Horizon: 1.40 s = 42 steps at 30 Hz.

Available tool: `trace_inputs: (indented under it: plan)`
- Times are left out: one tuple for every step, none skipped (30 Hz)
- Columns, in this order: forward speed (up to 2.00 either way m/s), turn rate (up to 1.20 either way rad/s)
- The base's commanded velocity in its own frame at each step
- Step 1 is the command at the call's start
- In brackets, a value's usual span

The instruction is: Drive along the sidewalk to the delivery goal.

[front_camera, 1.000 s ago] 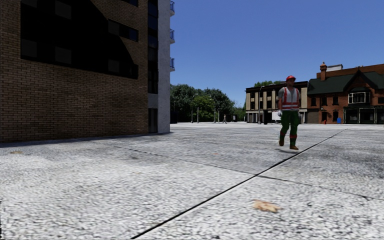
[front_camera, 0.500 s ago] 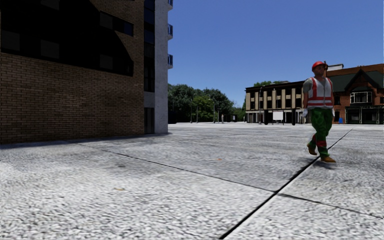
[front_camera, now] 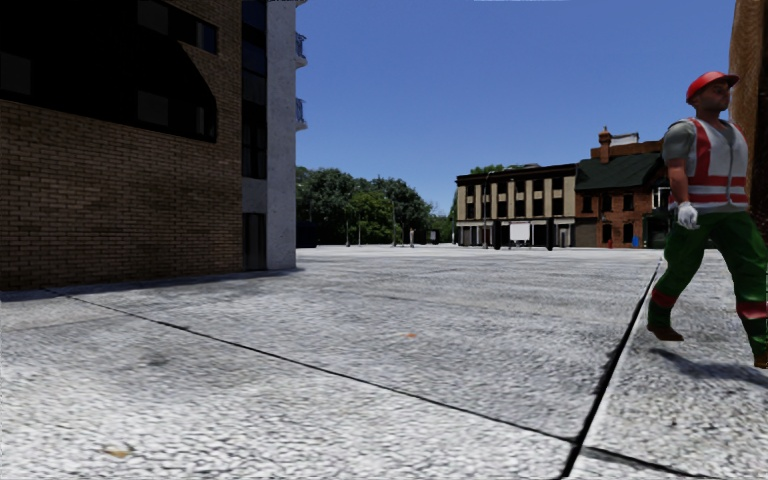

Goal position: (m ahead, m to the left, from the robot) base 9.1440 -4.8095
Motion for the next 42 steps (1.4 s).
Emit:
trace_inputs:
  plan:
    - [1.42,-0.36]
    - [1.43,-0.36]
    - [1.43,-0.36]
    - [1.43,-0.36]
    - [1.43,-0.36]
    - [1.43,-0.36]
    - [1.43,-0.36]
    - [1.43,-0.36]
    - [1.43,-0.36]
    - [1.43,-0.36]
    - [1.43,-0.36]
    - [1.43,-0.36]
    - [1.43,-0.36]
    - [1.43,-0.36]
    - [1.43,-0.36]
    - [1.43,-0.37]
    - [1.43,-0.37]
    - [1.43,-0.37]
    - [1.43,-0.37]
    - [1.43,-0.37]
    - [1.43,-0.37]
    - [1.43,-0.37]
    - [1.43,-0.37]
    - [1.43,-0.37]
    - [1.43,-0.38]
    - [1.44,-0.38]
    - [1.44,-0.39]
    - [1.44,-0.39]
    - [1.45,-0.39]
    - [1.45,-0.4]
    - [1.45,-0.4]
    - [1.45,-0.4]
    - [1.46,-0.4]
    - [1.46,-0.4]
    - [1.46,-0.4]
    - [1.47,-0.4]
    - [1.48,-0.4]
    - [1.53,-0.4]
    - [1.53,-0.4]
    - [1.6,-0.4]
    - [1.62,-0.4]
    - [1.63,-0.4]
